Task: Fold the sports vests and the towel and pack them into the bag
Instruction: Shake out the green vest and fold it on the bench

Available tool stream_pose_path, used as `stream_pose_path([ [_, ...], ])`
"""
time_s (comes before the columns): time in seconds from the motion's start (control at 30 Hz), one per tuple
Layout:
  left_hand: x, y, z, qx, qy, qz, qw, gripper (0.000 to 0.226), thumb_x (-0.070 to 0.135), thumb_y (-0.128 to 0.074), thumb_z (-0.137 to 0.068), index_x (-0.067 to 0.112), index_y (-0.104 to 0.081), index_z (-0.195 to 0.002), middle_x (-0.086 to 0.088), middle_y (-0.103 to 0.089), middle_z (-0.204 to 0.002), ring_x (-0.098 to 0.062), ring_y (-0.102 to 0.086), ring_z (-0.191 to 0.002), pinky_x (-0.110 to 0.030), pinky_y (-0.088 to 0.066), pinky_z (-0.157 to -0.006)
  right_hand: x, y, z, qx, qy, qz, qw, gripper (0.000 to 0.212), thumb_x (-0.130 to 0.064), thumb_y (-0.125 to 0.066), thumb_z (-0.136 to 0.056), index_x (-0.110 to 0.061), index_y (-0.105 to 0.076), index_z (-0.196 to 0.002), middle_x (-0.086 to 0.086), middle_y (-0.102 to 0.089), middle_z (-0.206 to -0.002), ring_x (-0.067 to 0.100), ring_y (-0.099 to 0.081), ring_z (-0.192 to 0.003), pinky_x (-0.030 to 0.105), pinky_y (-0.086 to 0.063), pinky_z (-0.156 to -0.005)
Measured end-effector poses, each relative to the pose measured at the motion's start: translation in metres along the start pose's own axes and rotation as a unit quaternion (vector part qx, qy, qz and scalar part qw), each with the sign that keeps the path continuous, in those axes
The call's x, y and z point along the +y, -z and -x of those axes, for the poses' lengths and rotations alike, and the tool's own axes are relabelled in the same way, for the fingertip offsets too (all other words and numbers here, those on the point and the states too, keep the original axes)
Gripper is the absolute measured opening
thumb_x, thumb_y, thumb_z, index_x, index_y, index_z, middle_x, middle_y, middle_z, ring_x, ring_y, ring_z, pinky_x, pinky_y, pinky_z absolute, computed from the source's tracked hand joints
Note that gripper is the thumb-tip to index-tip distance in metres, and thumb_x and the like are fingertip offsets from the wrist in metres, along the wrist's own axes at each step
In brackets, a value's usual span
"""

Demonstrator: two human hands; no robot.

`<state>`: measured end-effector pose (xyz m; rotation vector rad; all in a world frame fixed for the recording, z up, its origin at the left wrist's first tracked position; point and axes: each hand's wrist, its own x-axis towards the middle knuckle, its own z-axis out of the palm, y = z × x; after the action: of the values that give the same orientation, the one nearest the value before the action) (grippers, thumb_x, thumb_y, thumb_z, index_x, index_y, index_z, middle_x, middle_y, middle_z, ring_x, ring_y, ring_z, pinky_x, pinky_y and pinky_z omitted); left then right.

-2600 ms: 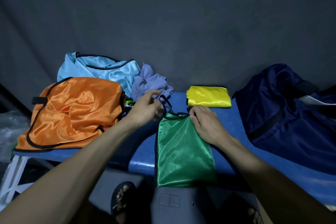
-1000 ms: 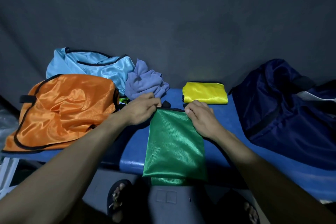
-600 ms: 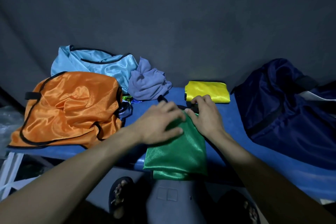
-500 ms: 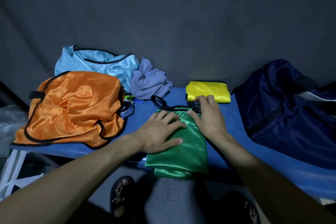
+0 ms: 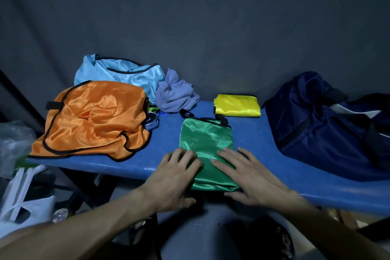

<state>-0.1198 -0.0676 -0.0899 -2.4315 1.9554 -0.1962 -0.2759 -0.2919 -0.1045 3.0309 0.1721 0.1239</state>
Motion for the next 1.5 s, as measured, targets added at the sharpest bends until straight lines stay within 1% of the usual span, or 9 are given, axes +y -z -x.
stream_pose_path([
  [0.2,0.003,-0.013,0.004,0.073,-0.002,0.014,0.997,0.05,0.038,-0.057,-0.077,0.022,-0.052,-0.125,-0.001,-0.051,-0.126,-0.027,-0.05,-0.114,-0.039,-0.05,-0.088,-0.002,-0.004,0.001,0.049,-0.013,-0.076,0.996,0.066,-0.047,-0.048,-0.088,-0.028,-0.041,-0.151,0.005,-0.04,-0.16,0.021,-0.035,-0.149,0.046,-0.026,-0.121],
  [0.37,-0.007,-0.002,0.001,0.124,0.014,0.041,0.991,0.039,0.037,-0.046,-0.081,0.024,-0.06,-0.114,0.004,-0.066,-0.106,-0.023,-0.063,-0.096,-0.037,-0.05,-0.08,-0.005,0.014,-0.013,0.161,-0.079,-0.257,0.95,0.029,-0.043,-0.051,-0.1,-0.023,-0.071,-0.108,-0.008,-0.073,-0.101,0.013,-0.068,-0.093,0.042,-0.055,-0.083],
  [0.67,-0.036,0.112,-0.061,0.268,0.13,0.519,0.801,0.014,0.019,-0.063,-0.088,0.007,-0.068,-0.093,-0.02,-0.066,-0.086,-0.017,-0.058,-0.077,-0.042,-0.048,-0.072,0.023,0.101,-0.047,0.374,-0.202,-0.562,0.71,0.068,-0.053,-0.068,-0.09,0.014,-0.057,-0.085,0.01,-0.055,-0.078,0.021,-0.048,-0.071,0.039,-0.038,-0.06],
  [0.8,-0.052,0.103,-0.108,0.188,0.184,0.626,0.734,0.022,0.013,-0.065,-0.093,-0.001,-0.07,-0.11,-0.022,-0.071,-0.1,-0.023,-0.063,-0.087,-0.041,-0.052,-0.084,0.042,0.085,-0.065,0.309,-0.293,-0.669,0.609,0.043,-0.047,-0.069,-0.093,-0.007,-0.073,-0.108,0.01,-0.076,-0.101,0.029,-0.069,-0.085,0.041,-0.054,-0.075],
  [0.9,-0.071,0.067,-0.136,0.145,0.278,0.62,0.719,0.011,0.006,-0.063,-0.097,0.002,-0.071,-0.104,-0.015,-0.072,-0.096,-0.026,-0.067,-0.085,-0.04,-0.056,-0.084,0.049,0.057,-0.067,0.165,-0.375,-0.72,0.561,0.05,-0.048,-0.068,-0.094,-0.013,-0.06,-0.129,-0.002,-0.065,-0.078,0.013,-0.054,-0.057,0.027,-0.043,-0.05],
  [1.07,-0.096,0.008,-0.139,0.032,0.368,0.549,0.749,0.014,0.012,-0.065,-0.098,0.001,-0.064,-0.09,-0.023,-0.066,-0.082,-0.029,-0.06,-0.064,-0.031,-0.052,-0.057,0.042,0.025,-0.055,0.078,-0.397,-0.687,0.603,0.059,-0.02,-0.073,-0.094,-0.017,-0.044,-0.145,0.005,-0.072,-0.114,0.018,-0.071,-0.103,0.039,-0.06,-0.09],
  [1.17,-0.104,0.001,-0.141,0.025,0.367,0.517,0.773,0.016,0.02,-0.07,-0.095,0.008,-0.059,-0.092,-0.022,-0.062,-0.088,-0.027,-0.058,-0.075,-0.045,-0.056,-0.069,0.038,0.032,-0.048,0.055,-0.356,-0.561,0.745,0.05,-0.024,-0.076,-0.091,-0.025,-0.052,-0.134,-0.001,-0.064,-0.113,0.006,-0.064,-0.093,0.022,-0.054,-0.082],
  [1.3,-0.096,0.025,-0.129,0.044,0.248,0.288,0.924,0.031,0.027,-0.072,-0.092,0.014,-0.055,-0.115,-0.01,-0.054,-0.116,-0.028,-0.053,-0.105,-0.04,-0.045,-0.092,0.026,0.037,-0.032,0.071,-0.266,-0.365,0.889,0.034,-0.045,-0.079,-0.084,-0.026,-0.063,-0.107,-0.005,-0.055,-0.104,0.008,-0.059,-0.076,0.024,-0.05,-0.076],
  [1.5,-0.078,0.053,-0.09,-0.098,0.206,0.285,0.931,0.043,0.048,-0.063,-0.097,0.016,-0.057,-0.068,0.002,-0.054,-0.064,-0.013,-0.051,-0.058,-0.03,-0.037,-0.061,0.013,0.032,-0.017,0.061,-0.21,-0.353,0.91,0.04,-0.048,-0.088,-0.072,-0.032,-0.06,-0.096,-0.004,-0.055,-0.097,0.011,-0.056,-0.082,0.022,-0.049,-0.074],
])
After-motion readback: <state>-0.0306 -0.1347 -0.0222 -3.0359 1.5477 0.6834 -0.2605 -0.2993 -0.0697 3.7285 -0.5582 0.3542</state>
